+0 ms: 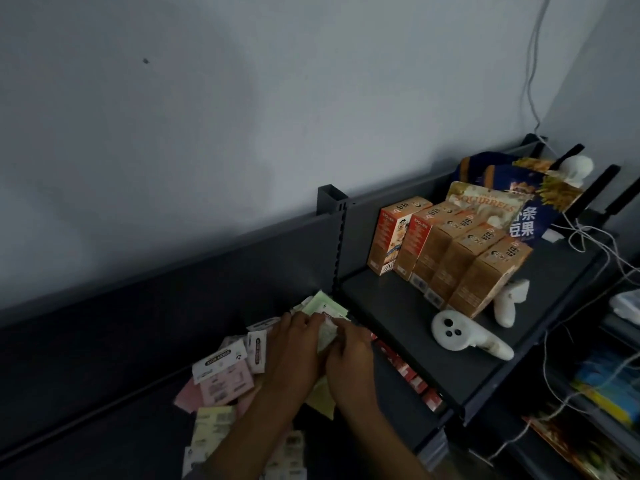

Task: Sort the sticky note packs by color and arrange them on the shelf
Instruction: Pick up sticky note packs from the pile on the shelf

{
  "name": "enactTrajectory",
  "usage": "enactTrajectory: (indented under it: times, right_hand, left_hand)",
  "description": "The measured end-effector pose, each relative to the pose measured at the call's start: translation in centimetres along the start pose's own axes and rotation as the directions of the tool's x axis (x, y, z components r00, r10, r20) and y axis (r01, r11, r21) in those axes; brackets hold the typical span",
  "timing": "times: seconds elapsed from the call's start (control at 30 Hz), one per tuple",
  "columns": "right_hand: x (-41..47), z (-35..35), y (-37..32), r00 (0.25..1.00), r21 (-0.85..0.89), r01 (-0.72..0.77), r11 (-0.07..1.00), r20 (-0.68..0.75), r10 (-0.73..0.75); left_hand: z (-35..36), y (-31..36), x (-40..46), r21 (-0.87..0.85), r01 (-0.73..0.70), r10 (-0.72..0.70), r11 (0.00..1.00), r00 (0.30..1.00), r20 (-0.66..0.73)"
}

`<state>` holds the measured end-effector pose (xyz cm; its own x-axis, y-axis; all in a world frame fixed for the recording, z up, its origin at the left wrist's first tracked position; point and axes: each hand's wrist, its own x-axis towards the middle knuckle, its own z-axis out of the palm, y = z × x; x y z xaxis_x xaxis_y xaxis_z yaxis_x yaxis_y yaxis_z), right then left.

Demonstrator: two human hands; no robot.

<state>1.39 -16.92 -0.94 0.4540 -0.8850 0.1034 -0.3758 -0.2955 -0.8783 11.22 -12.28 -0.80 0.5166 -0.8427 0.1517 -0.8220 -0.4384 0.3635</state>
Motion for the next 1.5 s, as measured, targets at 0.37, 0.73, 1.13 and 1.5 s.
enactTrajectory:
  times: [0.37,0.73,1.13,1.5]
  right_hand:
    - [-0.1,-3.9,0.2,0.999,0.364,-0.04,0.931,0.0,0.043]
    - [-1.3,-7.5,0.3,0.998,0.363,0.067,0.929,-0.029,-0.061]
    - [-5.1,-4.6,-1.5,0.973,0.458,0.047,0.888,0.181,-0.145]
    - [-9.5,0.4,-4.3,0.914,0.457,0.106,0.883,0.305,-0.268]
  left_hand:
    - [-1.1,3.6,-1.4,-0.647,-0.049,-0.115,0.761,0.971,-0.209]
    - [-1.1,6.9,-3.4,-0.677,-0.021,-0.224,0.736,0.936,-0.272]
    - [-4.2,4.4,-9.3,-0.532,0.104,-0.35,0.84,0.853,-0.386]
    - [-6.8,-0.5,-16.1,-0.413,0.273,-0.459,0.869,0.757,-0.464]
